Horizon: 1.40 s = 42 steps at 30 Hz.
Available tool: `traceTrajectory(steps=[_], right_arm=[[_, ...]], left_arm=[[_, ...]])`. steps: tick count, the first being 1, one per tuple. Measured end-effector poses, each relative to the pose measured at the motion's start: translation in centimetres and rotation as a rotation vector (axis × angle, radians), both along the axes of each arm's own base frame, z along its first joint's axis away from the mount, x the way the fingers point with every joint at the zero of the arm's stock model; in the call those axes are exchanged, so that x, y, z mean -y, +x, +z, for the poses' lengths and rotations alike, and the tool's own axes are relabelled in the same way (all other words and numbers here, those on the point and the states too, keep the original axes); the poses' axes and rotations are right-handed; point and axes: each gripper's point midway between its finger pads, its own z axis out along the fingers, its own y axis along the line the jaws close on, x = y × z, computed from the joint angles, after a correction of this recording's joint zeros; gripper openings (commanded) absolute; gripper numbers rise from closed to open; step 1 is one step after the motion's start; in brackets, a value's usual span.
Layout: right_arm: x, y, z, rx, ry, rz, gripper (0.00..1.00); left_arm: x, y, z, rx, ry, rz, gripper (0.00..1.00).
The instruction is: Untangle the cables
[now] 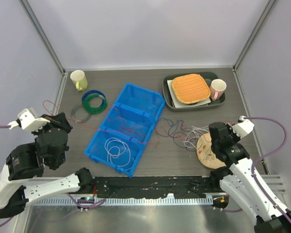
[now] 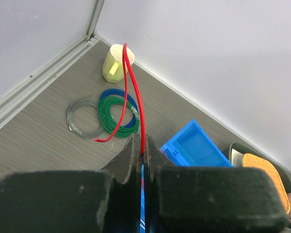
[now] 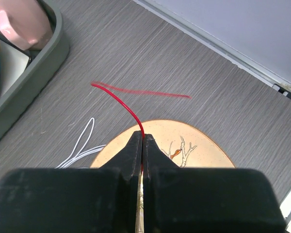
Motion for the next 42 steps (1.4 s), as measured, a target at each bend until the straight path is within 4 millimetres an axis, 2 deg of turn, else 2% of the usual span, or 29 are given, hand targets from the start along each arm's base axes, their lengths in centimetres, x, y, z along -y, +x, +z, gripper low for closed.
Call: traceTrajectory(steps=[6, 9, 13, 17, 19, 21, 23, 26, 28, 30, 35, 38, 42], right_arm=[[0.0, -0.1, -0.7, -0.052, -0.02, 0.007, 0.01], [-1.0, 0.7, -1.0, -0.062, 0.003, 0.073, 0.01], [-4.0, 2.7, -1.7, -0.058, 0.063, 0.257, 0.02], [-7.2, 3.9, -2.6, -0.05, 0.122, 0.447, 0.11], [-8.5, 4.2, -2.8, -0.047, 0.143, 0.523, 0.12], [-9.5, 4.3, -3.0, -0.047, 0.158, 0.577, 0.12], [-9.9, 4.4, -3.0, -0.048, 0.167, 0.604, 0.12], [-10.3, 4.4, -2.9, -0.044, 0.171, 0.623, 0.12], [-10.4, 4.5, -2.9, -0.041, 0.174, 0.632, 0.13], [-10.5, 4.5, -2.8, -0.038, 0.175, 0.634, 0.13], [-10.5, 4.5, -2.8, -0.038, 0.176, 0.634, 0.13], [-10.5, 4.5, -2.8, -0.038, 0.176, 0.634, 0.13], [-10.5, 4.5, -2.8, -0.039, 0.176, 0.634, 0.13]], left_arm=[[0.0, 0.1, 0.9, 0.014, 0.004, 0.003, 0.0], [0.6, 0.4, 1.4, 0.022, 0.017, -0.006, 0.0], [3.1, 1.8, 2.1, 0.024, 0.075, -0.03, 0.0], [7.0, 4.0, 2.9, 0.009, 0.188, -0.023, 0.0], [8.9, 5.3, 2.7, -0.017, 0.269, -0.003, 0.0], [10.8, 6.8, 1.6, -0.058, 0.355, 0.002, 0.0], [12.6, 9.0, -0.5, -0.117, 0.422, -0.022, 0.0], [12.4, 12.4, -4.3, -0.243, 0.467, -0.065, 0.0], [11.5, 13.7, -6.2, -0.315, 0.472, -0.093, 0.0], [12.2, 14.0, -7.4, -0.344, 0.463, -0.175, 0.0], [16.4, 13.1, -11.7, -0.415, 0.439, -0.448, 0.0], [17.2, 12.0, -14.8, -0.49, 0.433, -0.521, 0.0], [17.7, 11.3, -17.3, -0.553, 0.42, -0.562, 0.0]])
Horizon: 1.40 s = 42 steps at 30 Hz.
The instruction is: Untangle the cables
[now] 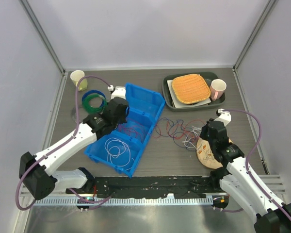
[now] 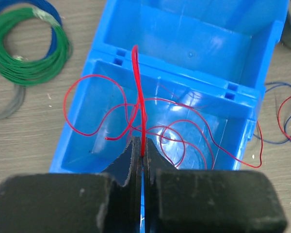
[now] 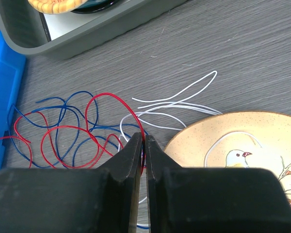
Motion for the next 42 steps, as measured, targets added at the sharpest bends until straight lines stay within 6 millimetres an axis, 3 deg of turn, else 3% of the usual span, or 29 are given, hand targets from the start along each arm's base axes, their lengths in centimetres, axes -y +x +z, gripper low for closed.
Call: traceTrajectory(steps=[5, 8, 11, 12, 19, 23, 27, 30, 34, 38, 42], right_arm=[[-0.1, 0.0, -0.1, -0.003, 0.006, 0.002, 0.13], [-0.2, 0.0, -0.3, -0.014, 0.007, 0.004, 0.13], [-0.2, 0.0, -0.6, -0.025, 0.006, 0.003, 0.13], [-0.2, 0.0, -0.7, -0.027, 0.006, 0.004, 0.13], [-0.3, 0.0, -0.7, -0.028, 0.01, 0.002, 0.14], [-0.3, 0.0, -0.7, -0.028, 0.011, 0.005, 0.15], [-0.4, 0.0, -0.7, -0.029, 0.013, 0.008, 0.15], [-0.4, 0.0, -0.7, -0.029, 0.014, 0.009, 0.15], [-0.5, 0.0, -0.7, -0.031, 0.017, 0.015, 0.16], [-0.7, -0.1, -1.0, -0.044, 0.018, 0.023, 0.18], [-0.7, -0.1, -1.3, -0.057, 0.016, 0.026, 0.18]], left_arm=[[1.1, 0.0, -3.5, -0.101, 0.025, -0.016, 0.04], [0.9, -0.3, -6.4, -0.188, 0.079, 0.008, 0.15], [0.5, -0.9, -7.9, -0.254, 0.118, 0.031, 0.34], [0.5, -1.0, -7.9, -0.262, 0.119, 0.036, 0.45], [1.2, -1.1, -5.8, -0.235, 0.046, 0.015, 0.77], [2.8, -1.8, -3.4, -0.192, -0.028, -0.089, 0.99], [6.7, -3.7, -1.1, -0.117, -0.049, -0.309, 1.0], [10.1, -5.8, -1.1, -0.085, 0.002, -0.476, 1.0], [13.4, -7.5, -4.0, -0.115, 0.111, -0.636, 1.0], [15.5, -6.9, -7.9, -0.191, 0.226, -0.687, 1.0], [17.3, -6.2, -10.6, -0.234, 0.3, -0.711, 1.0]])
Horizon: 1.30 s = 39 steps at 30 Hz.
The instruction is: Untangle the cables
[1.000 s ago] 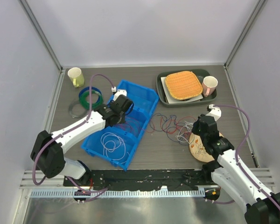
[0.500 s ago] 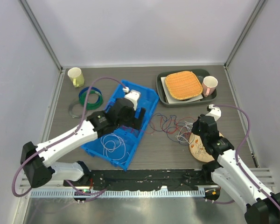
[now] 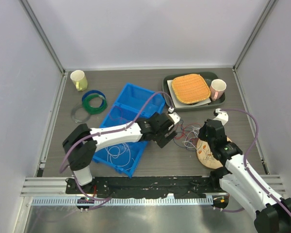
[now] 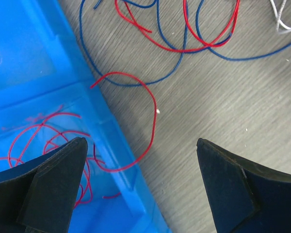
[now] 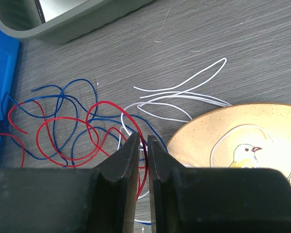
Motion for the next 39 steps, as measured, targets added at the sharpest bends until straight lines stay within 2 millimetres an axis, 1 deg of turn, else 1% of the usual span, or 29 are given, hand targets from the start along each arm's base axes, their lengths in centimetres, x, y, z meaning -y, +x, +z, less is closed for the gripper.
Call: traceTrajectory(steps=[4, 7, 9, 10, 12, 13, 16, 17, 19, 20, 22, 25, 26, 28, 29, 31, 32, 33, 39], right_arm=[[-0.1, 0.0, -0.2, -0.007, 0.0, 0.004, 0.18], [-0.1, -0.1, -0.2, -0.009, 0.001, 0.004, 0.19], [-0.1, -0.1, -0.2, -0.01, 0.001, 0.004, 0.19], [-0.1, -0.1, -0.2, -0.01, 0.001, 0.003, 0.19], [-0.1, -0.1, -0.2, -0.011, 0.002, 0.001, 0.19], [-0.1, -0.1, -0.3, -0.012, 0.003, 0.001, 0.19], [-0.1, -0.1, -0.3, -0.013, 0.005, 0.0, 0.2], [-0.1, -0.1, -0.3, -0.013, 0.005, -0.001, 0.2], [-0.1, -0.1, -0.3, -0.013, 0.005, -0.001, 0.21], [-0.1, -0.1, -0.3, -0.013, 0.005, -0.001, 0.21], [-0.1, -0.1, -0.3, -0.013, 0.005, -0.001, 0.22], [-0.1, -0.2, -0.2, -0.01, 0.006, -0.001, 0.22], [0.0, -0.2, -0.1, -0.008, 0.006, -0.001, 0.22], [0.0, -0.2, -0.1, -0.007, 0.007, -0.001, 0.22], [0.0, -0.2, -0.1, -0.007, 0.007, -0.001, 0.22], [0.0, -0.2, -0.1, -0.006, 0.007, -0.001, 0.22], [0.0, -0.2, -0.1, -0.007, 0.007, -0.001, 0.22], [0.0, -0.2, -0.1, -0.007, 0.006, -0.002, 0.22], [0.0, -0.2, -0.1, -0.009, 0.006, -0.001, 0.22]], left_arm=[[1.3, 0.7, -1.7, 0.001, 0.06, -0.009, 1.0], [1.7, 0.9, -2.5, -0.006, 0.082, -0.011, 1.0], [1.7, 0.9, -2.9, -0.011, 0.095, -0.012, 0.96], [1.7, 0.9, -3.0, -0.008, 0.099, -0.011, 0.95], [1.7, 0.8, -3.0, -0.007, 0.101, -0.01, 0.9], [1.7, 0.8, -3.0, -0.005, 0.103, -0.01, 0.89], [1.7, 0.5, -3.1, -0.002, 0.109, -0.007, 0.84], [1.7, 0.4, -3.2, -0.001, 0.112, -0.008, 0.8], [1.7, -0.1, -3.6, -0.007, 0.119, -0.008, 0.76], [1.7, -0.2, -3.8, -0.009, 0.126, -0.006, 0.72], [1.6, -0.3, -4.5, -0.014, 0.142, -0.004, 0.71], [1.2, -0.5, -5.6, -0.023, 0.178, 0.005, 0.59], [1.1, -0.6, -5.8, -0.026, 0.185, 0.009, 0.5], [0.9, -0.6, -5.9, -0.025, 0.192, 0.02, 0.4], [0.8, -0.5, -5.9, -0.021, 0.193, 0.025, 0.27], [0.8, -0.4, -5.8, -0.015, 0.195, 0.033, 0.15], [0.7, -0.3, -5.8, -0.01, 0.198, 0.034, 0.03], [0.6, -0.2, -5.8, -0.006, 0.202, 0.036, 0.0], [0.5, -0.2, -5.6, 0.012, 0.212, 0.039, 0.0]])
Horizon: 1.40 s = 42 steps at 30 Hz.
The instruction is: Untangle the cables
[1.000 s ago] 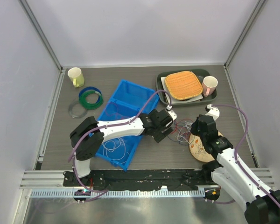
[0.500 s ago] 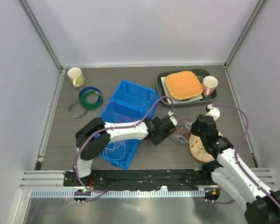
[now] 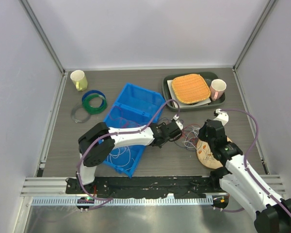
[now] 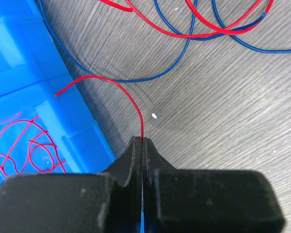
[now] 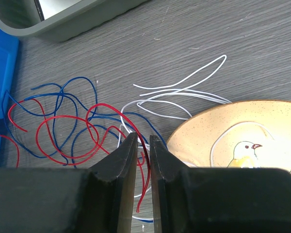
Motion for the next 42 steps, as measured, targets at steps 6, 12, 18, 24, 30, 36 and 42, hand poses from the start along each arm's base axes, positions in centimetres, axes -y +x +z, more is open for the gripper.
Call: traceTrajectory(steps=[6, 12, 18, 24, 30, 36, 42], right_arm=[[0.0, 0.0, 0.0, 0.0, 0.0, 0.0, 0.22], [0.0, 0.0, 0.0, -0.001, 0.0, 0.0, 0.22], [0.0, 0.0, 0.0, -0.001, 0.0, 0.0, 0.22], [0.0, 0.0, 0.0, -0.002, 0.0, 0.0, 0.22], [0.0, 0.0, -0.2, -0.008, -0.002, 0.001, 0.22], [-0.1, -0.1, -0.4, -0.018, -0.003, 0.007, 0.13], [-1.4, 0.4, 1.0, 0.041, 0.043, 0.069, 0.07]], left_arm=[[0.4, 0.4, 3.4, 0.108, -0.044, 0.019, 0.0], [-1.1, 2.0, 12.1, 0.318, -0.24, 0.165, 0.0], [-5.9, 3.1, 16.9, 0.426, -0.411, 0.378, 0.0], [-12.2, 5.6, 14.0, 0.372, -0.442, 0.625, 0.0], [-14.7, 5.4, 9.9, 0.235, -0.447, 0.743, 0.59], [-14.7, 4.8, 9.8, 0.186, -0.457, 0.774, 1.0], [-12.5, 3.9, 12.6, 0.114, -0.573, 0.658, 1.0]])
